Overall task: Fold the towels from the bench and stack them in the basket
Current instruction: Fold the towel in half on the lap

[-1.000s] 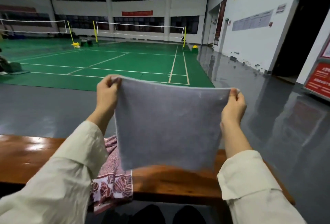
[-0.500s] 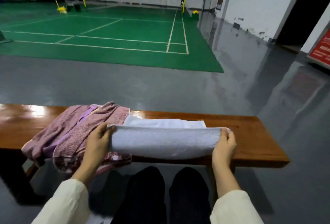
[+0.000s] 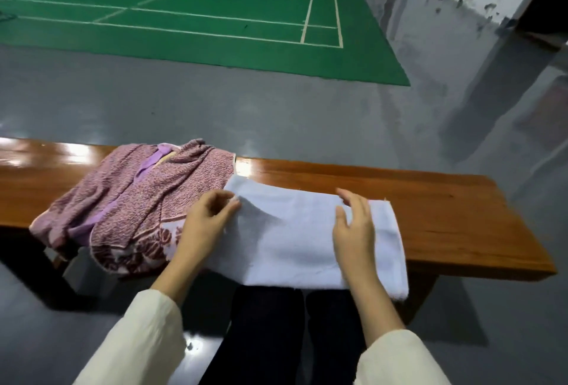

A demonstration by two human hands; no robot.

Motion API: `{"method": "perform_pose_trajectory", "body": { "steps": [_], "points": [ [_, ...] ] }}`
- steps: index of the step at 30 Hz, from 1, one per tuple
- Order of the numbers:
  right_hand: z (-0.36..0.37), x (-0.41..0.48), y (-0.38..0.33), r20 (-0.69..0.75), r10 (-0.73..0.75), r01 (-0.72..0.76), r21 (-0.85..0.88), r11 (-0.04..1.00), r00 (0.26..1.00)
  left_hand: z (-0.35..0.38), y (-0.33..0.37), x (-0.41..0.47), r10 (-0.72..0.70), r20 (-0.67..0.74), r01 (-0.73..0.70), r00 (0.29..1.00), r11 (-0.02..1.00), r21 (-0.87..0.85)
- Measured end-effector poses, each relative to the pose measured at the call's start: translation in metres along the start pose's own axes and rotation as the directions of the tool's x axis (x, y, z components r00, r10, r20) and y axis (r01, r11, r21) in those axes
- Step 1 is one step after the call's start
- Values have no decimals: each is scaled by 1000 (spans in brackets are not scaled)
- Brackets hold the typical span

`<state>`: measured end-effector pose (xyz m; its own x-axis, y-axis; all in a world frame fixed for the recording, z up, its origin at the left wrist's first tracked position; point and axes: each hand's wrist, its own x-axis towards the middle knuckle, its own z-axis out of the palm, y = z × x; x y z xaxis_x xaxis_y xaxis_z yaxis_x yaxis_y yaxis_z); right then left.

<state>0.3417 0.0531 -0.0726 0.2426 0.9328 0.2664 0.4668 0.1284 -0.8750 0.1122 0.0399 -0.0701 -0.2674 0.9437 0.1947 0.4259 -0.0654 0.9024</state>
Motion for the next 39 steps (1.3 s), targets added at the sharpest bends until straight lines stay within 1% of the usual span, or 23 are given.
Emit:
{"method": "perform_pose_trajectory", "body": {
  "steps": [1, 2, 3, 4, 5, 6, 8, 11, 12, 14, 16, 18, 21, 23, 24, 26, 28, 29, 30, 31, 33, 35, 39],
  "points": [
    [19, -5, -14, 149, -37, 31, 40, 999, 988, 4, 1, 2, -12, 10, 12, 1000, 999, -31],
    [39, -11, -25, 302, -58, 34, 85, 996, 952, 6, 0, 3, -16, 21, 17, 1000, 998, -56],
    [55, -15, -34, 422, -60, 11, 118, 993, 904, 10, 1, 3, -9, 38, 12, 999, 997, -78],
    [70, -17, -38, 507, -38, -34, 132, 991, 861, 11, 1, 3, -2, 52, 6, 999, 996, -87],
    [83, -15, -39, 551, -10, -76, 133, 988, 835, 12, -2, 4, -2, 60, 8, 998, 995, -102],
    [93, -11, -38, 567, 6, -100, 134, 986, 824, 12, -4, 6, -10, 59, 17, 998, 993, -117],
    [106, -3, -31, 563, 14, -121, 154, 981, 827, 8, -10, 11, -55, 44, 61, 998, 988, -141],
    [114, 11, -24, 491, 31, -137, 180, 974, 871, 3, -21, 24, -100, 1, 100, 995, 989, -108],
    [116, 15, -23, 459, 40, -142, 189, 972, 887, 3, -25, 31, -125, -30, 123, 992, 990, -65],
    [120, 22, -18, 414, 60, -146, 180, 973, 909, 4, -31, 47, -183, -86, 193, 979, 974, 122],
    [127, 28, -9, 397, 86, -154, 142, 978, 914, 10, -37, 63, -252, -79, 264, 965, 922, 283],
    [134, 33, -1, 399, 108, -159, 99, 982, 911, 19, -42, 73, -326, -28, 311, 945, 869, 384],
    [140, 36, 4, 422, 128, -187, 102, 977, 897, 30, -51, 82, -365, -12, 316, 931, 788, 528],
    [141, 36, 5, 444, 142, -212, 113, 971, 885, 32, -55, 87, -378, -31, 326, 925, 751, 574],
    [140, 37, 4, 452, 144, -220, 120, 968, 880, 32, -53, 88, -379, -27, 325, 925, 749, 577],
    [139, 38, 2, 456, 131, -222, 154, 963, 880, 32, -49, 88, -364, 15, 308, 931, 809, 501],
    [134, 39, -3, 450, 102, -221, 221, 950, 887, 30, -39, 85, -345, 52, 312, 937, 895, 320],
    [130, 38, -6, 448, 91, -223, 252, 942, 890, 29, -34, 84, -347, 62, 329, 936, 922, 206],
    [125, 38, -9, 450, 82, -226, 276, 934, 889, 27, -28, 82, -369, 74, 364, 926, 929, 70],
    [120, 37, -13, 456, 74, -232, 301, 925, 887, 26, -23, 78, -391, 96, 398, 915, 914, -75],
    [107, 35, -20, 464, 57, -238, 342, 909, 884, 24, -10, 67, -392, 155, 421, 907, 859, -292],
    [91, 32, -28, 460, 29, -215, 357, 909, 887, 22, 4, 54, -298, 159, 336, 941, 873, -355],
    [58, 20, -42, 433, -39, -134, 362, 922, 901, 22, 27, 27, -112, 87, 135, 990, 934, -331]
  ]
}}
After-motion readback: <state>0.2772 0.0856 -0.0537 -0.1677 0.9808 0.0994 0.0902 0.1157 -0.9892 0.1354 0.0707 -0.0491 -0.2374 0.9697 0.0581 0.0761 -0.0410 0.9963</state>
